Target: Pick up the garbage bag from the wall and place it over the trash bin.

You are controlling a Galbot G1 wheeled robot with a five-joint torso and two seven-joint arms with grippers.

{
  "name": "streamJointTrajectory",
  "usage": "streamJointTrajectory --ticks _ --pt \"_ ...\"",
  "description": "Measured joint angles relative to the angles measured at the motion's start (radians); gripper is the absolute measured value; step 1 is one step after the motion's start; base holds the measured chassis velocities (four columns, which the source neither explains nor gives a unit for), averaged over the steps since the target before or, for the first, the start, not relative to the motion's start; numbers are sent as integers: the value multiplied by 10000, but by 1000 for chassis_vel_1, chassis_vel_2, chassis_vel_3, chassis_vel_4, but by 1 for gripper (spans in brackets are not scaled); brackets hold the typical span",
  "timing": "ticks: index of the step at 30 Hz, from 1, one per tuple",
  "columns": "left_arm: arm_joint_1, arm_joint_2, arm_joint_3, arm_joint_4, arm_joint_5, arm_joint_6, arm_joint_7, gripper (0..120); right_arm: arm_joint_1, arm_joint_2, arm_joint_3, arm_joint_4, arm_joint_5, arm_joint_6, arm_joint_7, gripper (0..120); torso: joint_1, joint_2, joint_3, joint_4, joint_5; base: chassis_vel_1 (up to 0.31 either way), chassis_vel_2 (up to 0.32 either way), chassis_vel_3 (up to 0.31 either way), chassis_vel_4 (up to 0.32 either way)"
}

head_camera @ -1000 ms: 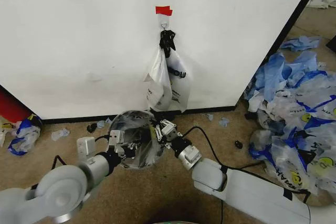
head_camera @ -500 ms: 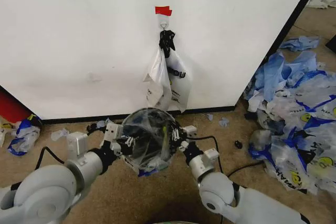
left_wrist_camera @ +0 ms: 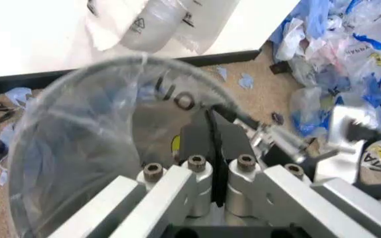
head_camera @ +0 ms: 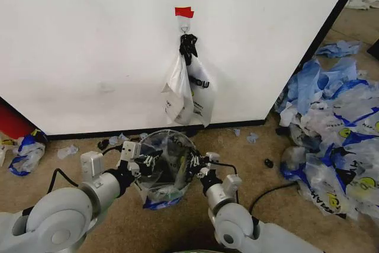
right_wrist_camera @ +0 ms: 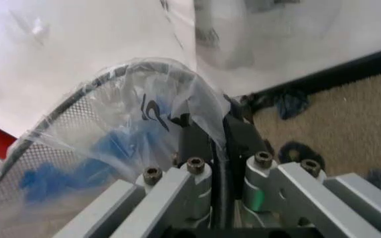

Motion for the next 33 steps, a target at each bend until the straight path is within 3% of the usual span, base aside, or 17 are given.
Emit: streamJointTrajectory --ticks 16,30,33 --pt "131 -193 12 141 15 -28 10 0 -70 378 -123 -1273 -378 423 -462 0 0 -1 -2 -1 0 0 0 0 0" --pt "137 -225 38 206 33 -55 30 0 -211 343 -150 -1351 -523 500 -689 1 0 0 -2 0 0 0 0 0 0" --pt "115 -210 38 203 32 -60 34 0 -299 269 -184 -1283 -575 462 -692 14 0 -1 0 2 2 0 0 0 0"
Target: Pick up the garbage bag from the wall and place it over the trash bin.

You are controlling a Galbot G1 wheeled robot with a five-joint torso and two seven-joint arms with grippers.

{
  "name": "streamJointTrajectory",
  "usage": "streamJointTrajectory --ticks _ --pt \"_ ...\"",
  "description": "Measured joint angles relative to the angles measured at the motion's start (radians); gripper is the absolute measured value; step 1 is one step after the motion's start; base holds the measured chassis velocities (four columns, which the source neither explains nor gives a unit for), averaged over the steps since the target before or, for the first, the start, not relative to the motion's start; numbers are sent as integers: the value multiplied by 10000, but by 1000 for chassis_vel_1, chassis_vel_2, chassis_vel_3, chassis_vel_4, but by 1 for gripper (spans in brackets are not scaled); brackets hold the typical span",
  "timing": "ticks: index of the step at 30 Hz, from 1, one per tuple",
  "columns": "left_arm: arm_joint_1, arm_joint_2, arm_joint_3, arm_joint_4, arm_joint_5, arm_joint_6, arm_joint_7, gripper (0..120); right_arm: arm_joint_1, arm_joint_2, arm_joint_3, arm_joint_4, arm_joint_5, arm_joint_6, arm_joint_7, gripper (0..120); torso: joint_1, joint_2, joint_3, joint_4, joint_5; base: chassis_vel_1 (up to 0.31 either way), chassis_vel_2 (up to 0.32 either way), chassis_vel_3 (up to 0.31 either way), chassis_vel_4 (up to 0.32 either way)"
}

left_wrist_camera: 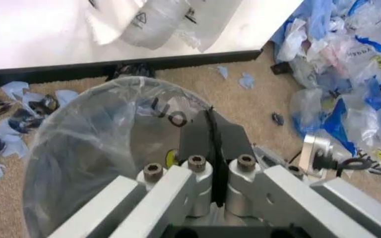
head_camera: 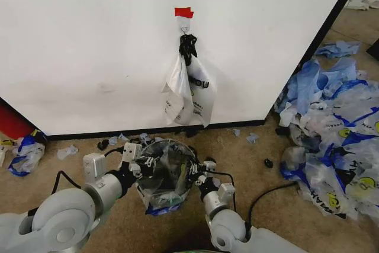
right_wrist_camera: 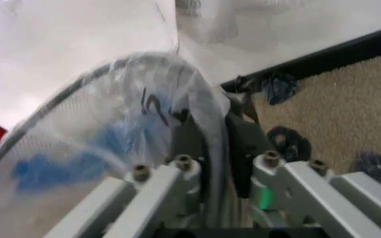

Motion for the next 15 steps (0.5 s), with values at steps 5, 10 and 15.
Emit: streamJointTrajectory --ticks 5,10,15 --pt "-5 -12 4 0 -5 -5 1 11 -82 -105 -1 86 -87 -41 15 30 0 0 0 -1 0 0 0 0 0" --pt "-5 -32 6 15 -8 -22 1 20 -99 -162 1 126 -162 -79 57 47 0 0 0 -1 -1 0 0 0 0" --pt "-1 -32 5 18 -17 -28 1 21 -118 -229 -1 222 -174 -135 114 67 0 0 1 0 -1 0 0 0 0"
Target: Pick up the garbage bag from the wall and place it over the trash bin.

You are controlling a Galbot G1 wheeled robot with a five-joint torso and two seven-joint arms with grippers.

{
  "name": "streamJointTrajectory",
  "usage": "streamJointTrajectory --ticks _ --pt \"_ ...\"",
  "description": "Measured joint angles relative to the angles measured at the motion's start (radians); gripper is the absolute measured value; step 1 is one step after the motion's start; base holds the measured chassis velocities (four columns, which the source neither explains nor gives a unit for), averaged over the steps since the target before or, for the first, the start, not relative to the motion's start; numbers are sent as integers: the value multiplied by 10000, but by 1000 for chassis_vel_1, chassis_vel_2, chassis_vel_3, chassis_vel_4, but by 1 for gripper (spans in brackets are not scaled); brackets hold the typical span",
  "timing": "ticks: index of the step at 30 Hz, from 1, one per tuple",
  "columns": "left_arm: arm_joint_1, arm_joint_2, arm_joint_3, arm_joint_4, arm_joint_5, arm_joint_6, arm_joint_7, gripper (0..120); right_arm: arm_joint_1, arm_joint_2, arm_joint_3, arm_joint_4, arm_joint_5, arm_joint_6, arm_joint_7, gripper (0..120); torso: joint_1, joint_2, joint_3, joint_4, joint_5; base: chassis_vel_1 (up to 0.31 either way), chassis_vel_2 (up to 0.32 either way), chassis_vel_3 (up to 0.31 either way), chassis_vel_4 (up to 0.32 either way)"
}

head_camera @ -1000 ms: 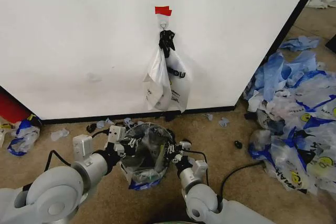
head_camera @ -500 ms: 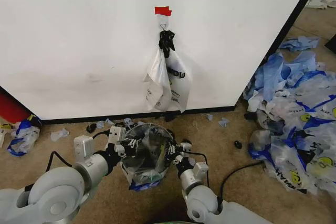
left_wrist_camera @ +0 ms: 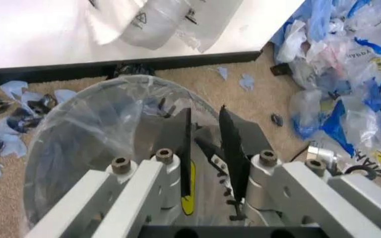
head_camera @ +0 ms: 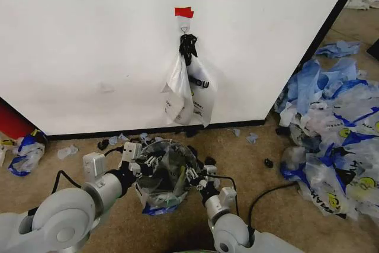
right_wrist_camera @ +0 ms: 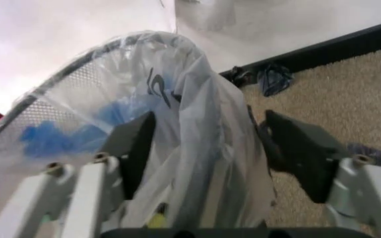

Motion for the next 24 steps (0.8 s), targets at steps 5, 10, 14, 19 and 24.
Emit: streamJointTrajectory --ticks 5,10,14,19,24 --pt "-1 -53 0 15 -15 -1 0 21 -144 -236 21 349 -334 -17 2 88 0 0 0 -2 0 0 0 0 0" --pt "6 -112 3 25 -15 17 -1 20 -281 -362 88 621 -503 84 -230 99 0 0 0 -2 -1 0 0 0 0" --pt "4 -77 7 23 -15 29 -4 20 -356 -438 103 776 -616 118 -321 99 0 0 0 -2 -3 0 0 0 0" --pt "-15 21 3 -23 -16 31 -4 20 -443 -534 134 908 -778 138 -361 96 0 0 0 -2 0 0 0 0 0" --pt "-31 -52 -68 -17 -10 30 -5 21 -570 -645 416 1024 -1040 318 -639 96 -1 0 -1 -2 1 0 0 0 0"
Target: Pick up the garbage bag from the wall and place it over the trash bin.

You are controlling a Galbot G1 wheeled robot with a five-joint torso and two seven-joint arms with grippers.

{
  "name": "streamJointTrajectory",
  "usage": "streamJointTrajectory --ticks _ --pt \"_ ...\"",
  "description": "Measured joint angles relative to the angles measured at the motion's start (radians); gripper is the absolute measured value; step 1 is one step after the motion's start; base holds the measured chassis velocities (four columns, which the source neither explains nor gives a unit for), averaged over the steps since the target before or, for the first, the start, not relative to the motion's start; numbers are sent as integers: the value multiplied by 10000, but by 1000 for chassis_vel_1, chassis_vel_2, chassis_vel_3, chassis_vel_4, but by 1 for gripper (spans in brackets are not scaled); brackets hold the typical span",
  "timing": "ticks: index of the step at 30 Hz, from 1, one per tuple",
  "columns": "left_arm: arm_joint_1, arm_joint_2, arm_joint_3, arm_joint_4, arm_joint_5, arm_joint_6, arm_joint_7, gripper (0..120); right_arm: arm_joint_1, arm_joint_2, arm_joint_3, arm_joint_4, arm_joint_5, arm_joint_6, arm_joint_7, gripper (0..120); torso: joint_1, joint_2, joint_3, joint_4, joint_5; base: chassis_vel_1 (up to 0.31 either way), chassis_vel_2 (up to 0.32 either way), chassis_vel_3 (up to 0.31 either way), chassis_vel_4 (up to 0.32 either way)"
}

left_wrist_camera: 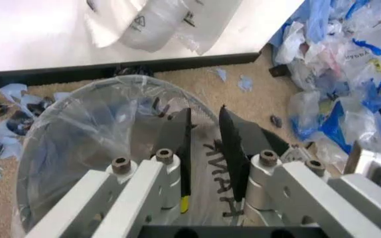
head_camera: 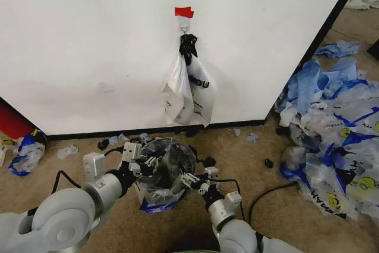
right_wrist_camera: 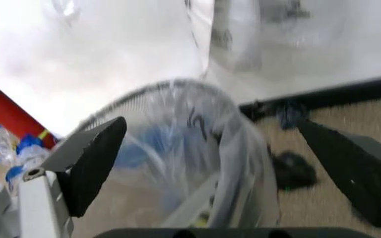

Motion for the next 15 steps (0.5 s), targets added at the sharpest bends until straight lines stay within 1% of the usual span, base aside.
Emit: streamJointTrajectory --ticks 4,5,6,10,11,12,13,14,15 --pt "85 -349 -496 172 192 -8 72 20 -96 -71 682 33 -386 511 -848 96 0 0 0 -1 -1 0 0 0 0" --pt "137 -497 -707 273 366 -40 165 21 -100 -78 992 53 -473 753 -1318 96 0 0 0 -1 0 0 0 0 0" --pt "137 -497 -707 273 366 -40 165 21 -100 -78 992 53 -473 753 -1318 96 0 0 0 -1 0 0 0 0 0" --pt "370 -1006 -1256 668 1040 -184 522 21 -2 -91 2040 254 -458 1452 -2739 97 1 0 0 0 0 0 0 0 0" --pt "717 -1656 -1867 1059 1612 -293 866 22 116 -198 3046 498 32 1972 -3970 97 0 -1 0 0 -3 0 0 0 0" --pt "811 -1846 -2079 1166 1753 -317 971 23 151 -250 3280 563 176 2120 -4271 98 1 0 1 1 -2 0 0 0 0" --pt "990 -2222 -2474 1356 1967 -344 1143 24 196 -325 3585 631 429 2381 -4665 100 0 0 -1 0 1 0 0 0 0" --pt "1056 -2351 -2613 1415 2031 -356 1202 24 207 -345 3682 647 513 2462 -4795 100 0 0 -1 0 0 0 0 0 0" --pt "1289 -2804 -3108 1603 2253 -388 1382 29 217 -411 3983 705 781 2680 -5177 100 0 0 0 -2 -2 0 0 0 0"
